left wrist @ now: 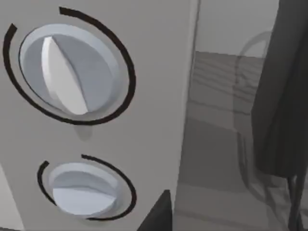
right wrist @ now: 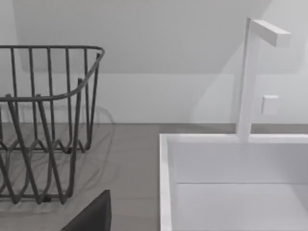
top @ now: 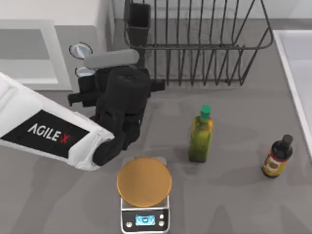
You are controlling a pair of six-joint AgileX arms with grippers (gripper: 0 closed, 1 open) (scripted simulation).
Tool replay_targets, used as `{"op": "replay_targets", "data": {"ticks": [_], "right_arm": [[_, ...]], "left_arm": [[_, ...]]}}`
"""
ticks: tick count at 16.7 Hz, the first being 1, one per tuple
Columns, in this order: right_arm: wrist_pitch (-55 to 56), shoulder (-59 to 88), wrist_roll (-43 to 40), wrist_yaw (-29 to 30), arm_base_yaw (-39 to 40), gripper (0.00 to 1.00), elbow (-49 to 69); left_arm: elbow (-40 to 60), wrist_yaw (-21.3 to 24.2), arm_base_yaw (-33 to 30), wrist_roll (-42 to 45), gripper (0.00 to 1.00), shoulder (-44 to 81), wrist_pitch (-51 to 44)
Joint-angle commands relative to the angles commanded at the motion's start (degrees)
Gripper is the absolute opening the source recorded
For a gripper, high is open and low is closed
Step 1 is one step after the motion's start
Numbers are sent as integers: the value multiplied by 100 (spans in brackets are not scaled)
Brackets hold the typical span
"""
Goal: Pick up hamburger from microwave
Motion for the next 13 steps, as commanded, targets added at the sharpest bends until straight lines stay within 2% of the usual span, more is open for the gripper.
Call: {"op": "replay_targets", "data": {"ticks": [4, 9, 13], "right_arm": [[0, 0, 0, 0, 0, 100, 0], [0, 0, 0, 0, 0, 100, 0], [0, 0, 0, 0, 0, 100, 0]], "left_arm": [[-242, 142, -699, -107, 0, 876, 735], [-224, 163, -806, -125, 0, 974, 784], [-224, 163, -806, -125, 30, 974, 784]]}}
